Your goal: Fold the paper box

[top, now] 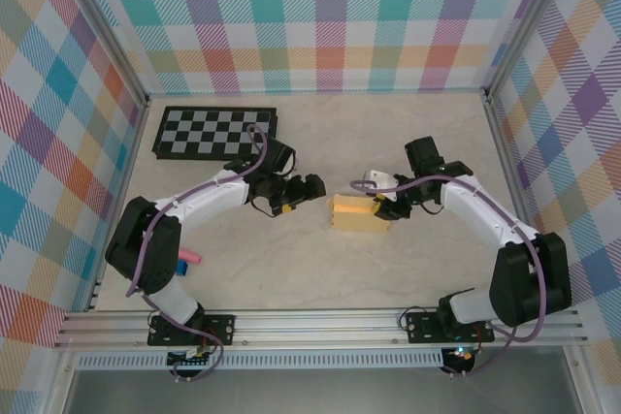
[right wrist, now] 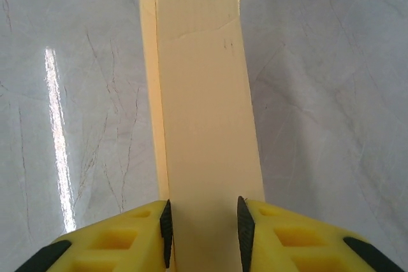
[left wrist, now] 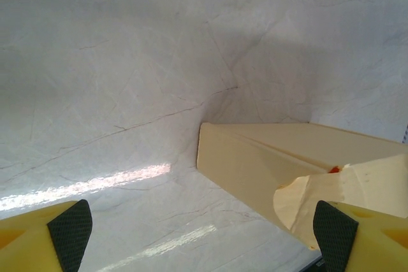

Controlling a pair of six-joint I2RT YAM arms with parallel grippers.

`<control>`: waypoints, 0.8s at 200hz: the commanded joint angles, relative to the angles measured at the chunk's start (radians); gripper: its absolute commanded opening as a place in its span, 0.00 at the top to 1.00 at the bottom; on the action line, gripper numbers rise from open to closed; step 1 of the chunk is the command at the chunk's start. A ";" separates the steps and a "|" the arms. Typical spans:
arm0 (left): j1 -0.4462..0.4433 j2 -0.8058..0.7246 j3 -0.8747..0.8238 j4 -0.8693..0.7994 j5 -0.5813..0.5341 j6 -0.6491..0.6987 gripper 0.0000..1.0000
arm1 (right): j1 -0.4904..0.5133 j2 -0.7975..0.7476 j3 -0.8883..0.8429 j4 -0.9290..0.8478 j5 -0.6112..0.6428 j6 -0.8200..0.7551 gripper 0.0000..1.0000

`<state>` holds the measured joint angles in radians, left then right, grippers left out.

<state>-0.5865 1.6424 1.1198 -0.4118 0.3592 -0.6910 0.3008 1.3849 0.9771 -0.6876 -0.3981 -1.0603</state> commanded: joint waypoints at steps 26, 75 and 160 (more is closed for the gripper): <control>-0.001 -0.036 -0.020 0.027 0.023 -0.007 0.08 | -0.005 -0.018 0.013 0.000 -0.042 0.006 0.78; -0.001 -0.033 -0.042 0.081 0.019 0.029 0.08 | -0.001 -0.091 -0.032 0.082 -0.008 0.051 0.94; 0.018 -0.126 -0.130 0.192 -0.015 0.007 0.08 | 0.090 -0.267 -0.204 0.265 0.202 0.077 1.00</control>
<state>-0.5861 1.5940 0.9840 -0.2520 0.3614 -0.6910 0.3664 1.1442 0.8066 -0.5011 -0.2726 -1.0023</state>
